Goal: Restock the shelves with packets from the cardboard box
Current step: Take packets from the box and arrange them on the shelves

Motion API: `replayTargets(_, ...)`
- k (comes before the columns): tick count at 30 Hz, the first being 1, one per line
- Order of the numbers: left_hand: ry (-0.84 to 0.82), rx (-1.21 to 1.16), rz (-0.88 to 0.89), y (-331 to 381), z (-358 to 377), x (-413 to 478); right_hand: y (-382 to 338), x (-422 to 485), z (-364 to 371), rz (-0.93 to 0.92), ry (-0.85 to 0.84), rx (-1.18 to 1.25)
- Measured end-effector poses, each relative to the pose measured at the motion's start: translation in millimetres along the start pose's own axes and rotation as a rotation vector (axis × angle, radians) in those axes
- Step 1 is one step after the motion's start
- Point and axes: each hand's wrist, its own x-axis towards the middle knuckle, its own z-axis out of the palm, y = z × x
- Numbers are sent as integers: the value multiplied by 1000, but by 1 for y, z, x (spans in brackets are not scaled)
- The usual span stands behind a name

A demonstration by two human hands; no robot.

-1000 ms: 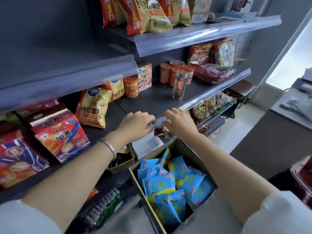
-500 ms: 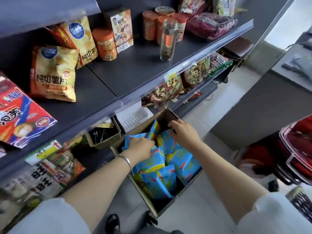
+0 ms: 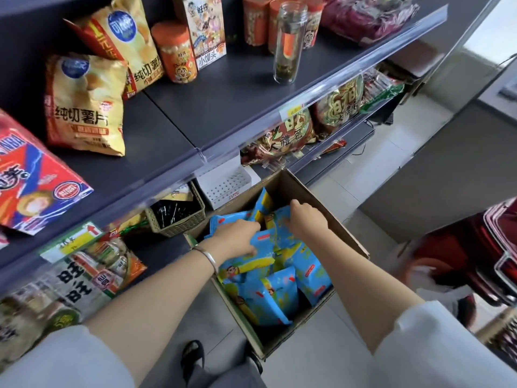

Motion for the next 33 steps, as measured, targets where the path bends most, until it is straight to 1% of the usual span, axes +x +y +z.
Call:
replayTargets(6, 79, -4, -31, -12, -21, -6, -5, 8, 9, 115, -59, -6)
replayTargets(9, 116, -10, -42, -8, -37, -16, -8, 7, -2, 159, -57, 80)
replayTargets(11, 145, 5, -43, -4, -51, -23, -8, 3, -15, 153, -42, 107)
replayTargets(15, 203, 21, -34, 8, -78, -36, -4, -11, -42, 113, -16, 82)
replayTargets(20, 271, 46, -37, 18, -102, -52, -7, -21, -78, 79, 44, 251)
replayTargets(23, 385, 84, -41, 22, -129, -65, -14, -31, -117, 18, 155, 311)
replayTargets(25, 465, 72, -45, 25, -155, -79, -21, -38, -148, -48, 278, 366)
replayTargets(30, 695, 50, -29, 34, -227, -136, -50, -65, -223, -311, 656, 647)
replayTargets(33, 848, 76, -42, 35, -265, -180, -81, -84, -261, -475, 787, 746)
